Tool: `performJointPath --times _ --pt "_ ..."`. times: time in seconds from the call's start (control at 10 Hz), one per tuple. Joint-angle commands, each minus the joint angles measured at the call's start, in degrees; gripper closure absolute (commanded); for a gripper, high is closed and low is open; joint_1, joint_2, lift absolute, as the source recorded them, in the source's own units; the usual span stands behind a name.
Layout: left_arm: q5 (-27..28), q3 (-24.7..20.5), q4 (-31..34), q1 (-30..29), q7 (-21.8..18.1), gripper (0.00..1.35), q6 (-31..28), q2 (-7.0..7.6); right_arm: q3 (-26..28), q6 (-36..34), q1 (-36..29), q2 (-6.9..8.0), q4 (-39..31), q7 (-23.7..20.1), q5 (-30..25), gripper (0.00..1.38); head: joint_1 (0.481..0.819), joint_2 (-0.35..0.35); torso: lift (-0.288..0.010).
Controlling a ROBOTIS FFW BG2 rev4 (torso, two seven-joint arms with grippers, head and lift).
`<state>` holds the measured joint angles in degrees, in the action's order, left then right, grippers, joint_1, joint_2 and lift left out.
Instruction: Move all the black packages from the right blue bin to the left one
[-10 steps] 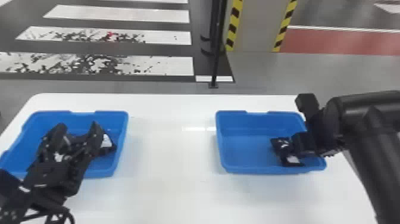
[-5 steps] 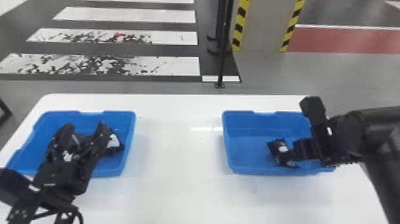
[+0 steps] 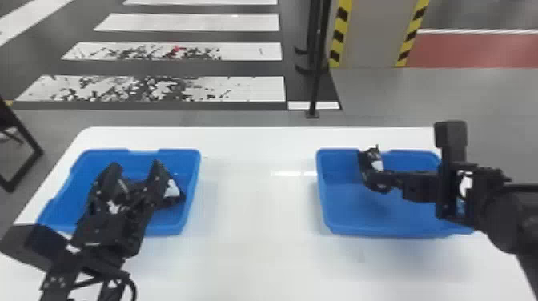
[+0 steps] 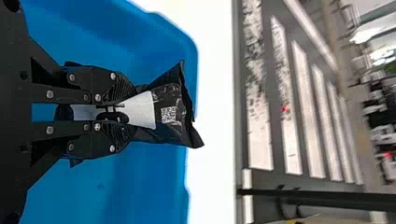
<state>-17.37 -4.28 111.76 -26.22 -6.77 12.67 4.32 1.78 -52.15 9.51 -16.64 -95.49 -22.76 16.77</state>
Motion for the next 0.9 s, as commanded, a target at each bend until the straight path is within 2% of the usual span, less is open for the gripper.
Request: performJointPath --times 0.0,0.3,0.5,0.6,0.8 --pt "-0.2 0.3 -0.2 0.2 0.1 0.4 0.8 -0.01 -1.0 9.0 -0.5 0.03 -0.8 -2.3 2.8 1.05 0.695 0.024 -0.14" --pt "-2.7 2.8 0.0 1.1 0.1 0.39 3.4 0.43 -10.2 16.9 1.0 -0.77 -3.2 -5.2 11.2 1.05 0.695 0.089 -0.14" --pt "-5.6 6.1 0.0 1.8 0.1 0.39 6.9 1.22 -16.3 19.2 2.9 -1.38 -4.1 -6.1 15.8 1.05 0.695 0.161 -0.14" --pt "-6.8 7.6 0.1 2.2 0.1 0.39 7.9 1.57 -18.7 19.7 3.6 -1.56 -4.6 -6.4 17.7 1.05 0.694 0.177 -0.14" --pt "-6.6 10.5 0.8 3.0 0.1 0.39 7.9 2.36 -23.5 19.7 5.4 -1.91 -4.6 -6.5 20.6 1.05 0.674 0.222 -0.14"
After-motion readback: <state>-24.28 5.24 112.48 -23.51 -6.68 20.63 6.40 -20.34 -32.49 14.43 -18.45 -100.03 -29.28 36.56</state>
